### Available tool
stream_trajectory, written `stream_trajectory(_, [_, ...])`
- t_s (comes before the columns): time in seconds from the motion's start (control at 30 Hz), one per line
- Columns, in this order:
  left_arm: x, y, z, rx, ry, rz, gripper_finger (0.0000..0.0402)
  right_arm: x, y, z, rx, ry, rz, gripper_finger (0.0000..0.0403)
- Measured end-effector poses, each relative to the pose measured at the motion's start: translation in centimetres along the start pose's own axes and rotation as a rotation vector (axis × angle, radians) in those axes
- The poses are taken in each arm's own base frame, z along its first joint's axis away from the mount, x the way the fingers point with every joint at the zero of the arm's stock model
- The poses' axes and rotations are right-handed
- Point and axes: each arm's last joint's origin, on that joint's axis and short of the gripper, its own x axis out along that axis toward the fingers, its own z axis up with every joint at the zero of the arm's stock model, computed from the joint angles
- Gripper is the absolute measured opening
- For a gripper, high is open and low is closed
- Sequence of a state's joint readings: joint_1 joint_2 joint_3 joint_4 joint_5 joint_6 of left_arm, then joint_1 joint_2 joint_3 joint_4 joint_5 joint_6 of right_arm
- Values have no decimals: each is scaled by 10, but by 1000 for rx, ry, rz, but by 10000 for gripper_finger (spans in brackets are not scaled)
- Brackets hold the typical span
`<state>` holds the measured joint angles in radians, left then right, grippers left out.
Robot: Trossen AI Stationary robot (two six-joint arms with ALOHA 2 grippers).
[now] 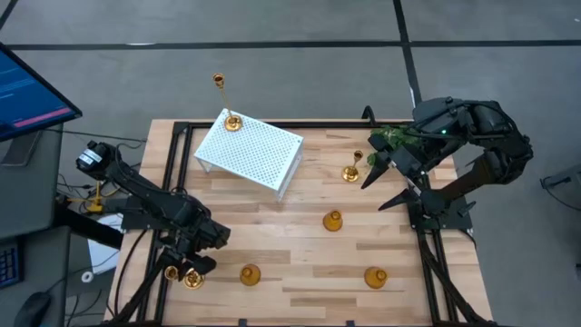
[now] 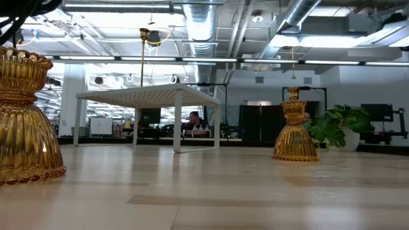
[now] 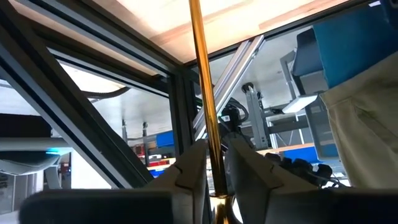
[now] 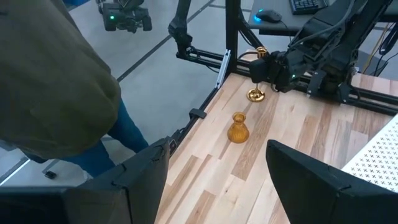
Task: Pick & Place candle stick holders
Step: Put the bottom gold candle holder on the shelf aligned with the other gold candle holder
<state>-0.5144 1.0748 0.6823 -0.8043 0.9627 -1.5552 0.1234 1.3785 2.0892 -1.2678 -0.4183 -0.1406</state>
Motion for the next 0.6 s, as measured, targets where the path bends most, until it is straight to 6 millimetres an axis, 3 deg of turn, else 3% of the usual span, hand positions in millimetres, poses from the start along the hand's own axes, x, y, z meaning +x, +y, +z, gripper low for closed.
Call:
stream_trajectory(0.37, [0, 0, -1, -58, 48, -3, 45, 0, 0, 0, -26, 3, 0, 258])
stream_trajectory(0.6, [-12, -1, 5, -114, 84, -65, 42, 0, 0, 0, -26, 3, 0, 258])
